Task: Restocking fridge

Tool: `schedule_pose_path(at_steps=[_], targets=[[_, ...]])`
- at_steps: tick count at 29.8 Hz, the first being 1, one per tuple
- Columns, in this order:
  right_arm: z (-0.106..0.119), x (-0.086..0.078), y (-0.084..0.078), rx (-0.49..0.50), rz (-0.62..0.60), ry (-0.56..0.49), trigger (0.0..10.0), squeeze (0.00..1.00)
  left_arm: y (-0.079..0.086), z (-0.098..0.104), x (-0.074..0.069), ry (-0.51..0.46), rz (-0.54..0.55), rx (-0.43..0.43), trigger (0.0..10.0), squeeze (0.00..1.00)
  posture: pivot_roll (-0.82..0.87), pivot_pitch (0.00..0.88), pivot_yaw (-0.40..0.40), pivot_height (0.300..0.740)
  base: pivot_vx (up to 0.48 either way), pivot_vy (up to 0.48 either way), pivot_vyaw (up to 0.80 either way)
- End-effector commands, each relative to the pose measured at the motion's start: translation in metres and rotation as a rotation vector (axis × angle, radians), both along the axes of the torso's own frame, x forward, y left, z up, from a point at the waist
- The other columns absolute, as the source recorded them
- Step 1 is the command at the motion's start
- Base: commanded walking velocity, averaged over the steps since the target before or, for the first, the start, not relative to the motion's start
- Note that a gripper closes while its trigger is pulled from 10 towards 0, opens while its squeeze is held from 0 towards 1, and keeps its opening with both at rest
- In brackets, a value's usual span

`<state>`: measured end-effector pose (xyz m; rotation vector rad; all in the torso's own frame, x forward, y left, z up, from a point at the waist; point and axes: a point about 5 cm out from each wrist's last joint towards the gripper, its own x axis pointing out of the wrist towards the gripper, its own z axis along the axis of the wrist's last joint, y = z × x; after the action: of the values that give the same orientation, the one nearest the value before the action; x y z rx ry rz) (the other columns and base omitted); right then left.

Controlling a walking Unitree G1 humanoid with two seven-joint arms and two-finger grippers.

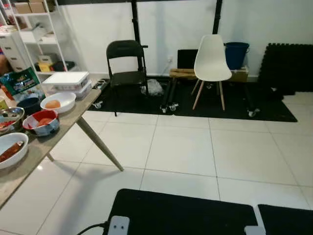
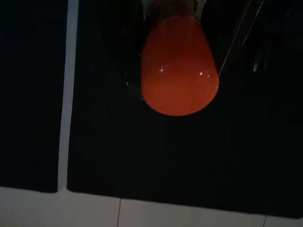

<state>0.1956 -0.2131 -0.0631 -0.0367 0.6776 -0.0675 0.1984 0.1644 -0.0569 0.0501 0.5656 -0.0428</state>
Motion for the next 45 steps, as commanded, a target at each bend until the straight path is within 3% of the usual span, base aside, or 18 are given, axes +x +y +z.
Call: schedule_pose_path(at_steps=[1,20,36,45], targets=[[-0.0020,-0.0047,-0.0032,-0.005,-0.008,0.015,10.0,0.00,-0.0002,-0.0024,-0.0032,0.016,0.004,-0.003,10.0,0.00,0.00,0.100,0.038,0.740,0.000,-0.480,0.00],[0.0001,0.0016,0.0036,0.000,0.019,-0.001,10.0,0.00,0.0067,-0.0017,0.0007,0.018,0.021,-0.003,10.0,0.00,-0.01,0.082,0.027,0.740,0.000,-0.480,0.00],[0.0024,0.0036,-0.0009,-0.006,0.029,-0.010,10.0,0.00,0.0003,-0.0057,-0.0038,0.033,0.025,-0.017,10.0,0.00,-0.02,0.073,0.020,0.740,0.000,-0.480,0.00],[-0.0001,-0.0003,0.0030,0.009,0.013,-0.009,10.0,0.00,0.0044,-0.0067,-0.0062,0.039,0.019,-0.015,10.0,0.00,-0.01,0.064,0.038,0.740,0.000,-0.480,0.00]])
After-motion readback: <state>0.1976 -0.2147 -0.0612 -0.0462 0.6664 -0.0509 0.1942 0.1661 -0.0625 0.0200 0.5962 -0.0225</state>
